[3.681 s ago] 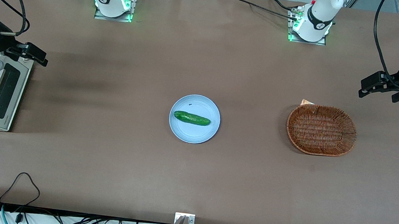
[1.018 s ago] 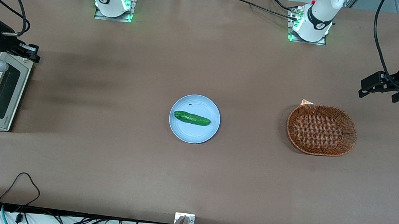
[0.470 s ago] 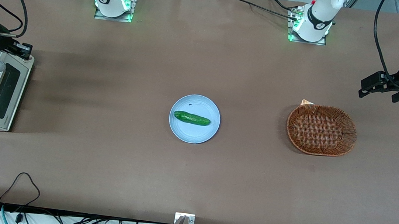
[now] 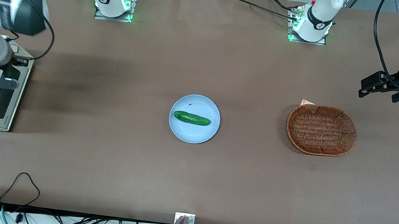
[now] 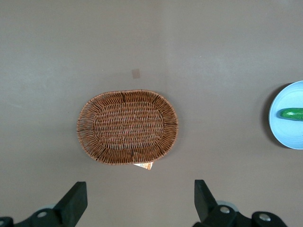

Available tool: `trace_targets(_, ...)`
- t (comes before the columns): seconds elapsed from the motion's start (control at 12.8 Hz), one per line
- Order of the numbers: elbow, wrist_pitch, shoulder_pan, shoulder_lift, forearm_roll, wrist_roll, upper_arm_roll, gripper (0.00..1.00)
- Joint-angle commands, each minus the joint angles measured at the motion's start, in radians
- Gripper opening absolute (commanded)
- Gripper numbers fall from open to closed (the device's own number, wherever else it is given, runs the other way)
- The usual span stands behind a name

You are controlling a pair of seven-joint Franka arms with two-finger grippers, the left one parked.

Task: Open oven door with right arm only
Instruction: 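Move the right gripper down to the toaster oven door handle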

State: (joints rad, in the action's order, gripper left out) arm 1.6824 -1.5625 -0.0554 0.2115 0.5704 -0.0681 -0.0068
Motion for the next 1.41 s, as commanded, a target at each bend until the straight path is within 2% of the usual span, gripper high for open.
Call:
trace_targets(0.0,0.066,-0.089,0.017,0.011,0.141,-0.031,-0.009,0.01)
trace_targets(0.23,0.166,-0.226,0.057,0.045,0.302,-0.218,-0.009,0.01)
trace_targets(0.39,0.209,-0.263,0.062,0.075,0.421,-0.362,-0.009,0.02)
trace_targets(0.55,0.241,-0.307,0.083,0.089,0.503,-0.459,-0.009,0.02)
trace_targets(0.86,0.269,-0.364,0.103,0.137,0.583,-0.619,-0.009,0.02)
trace_targets(1.17,0.269,-0.366,0.115,0.151,0.623,-0.638,-0.009,0.02)
trace_targets(1.33,0.269,-0.366,0.115,0.157,0.623,-0.657,-0.009,0.02)
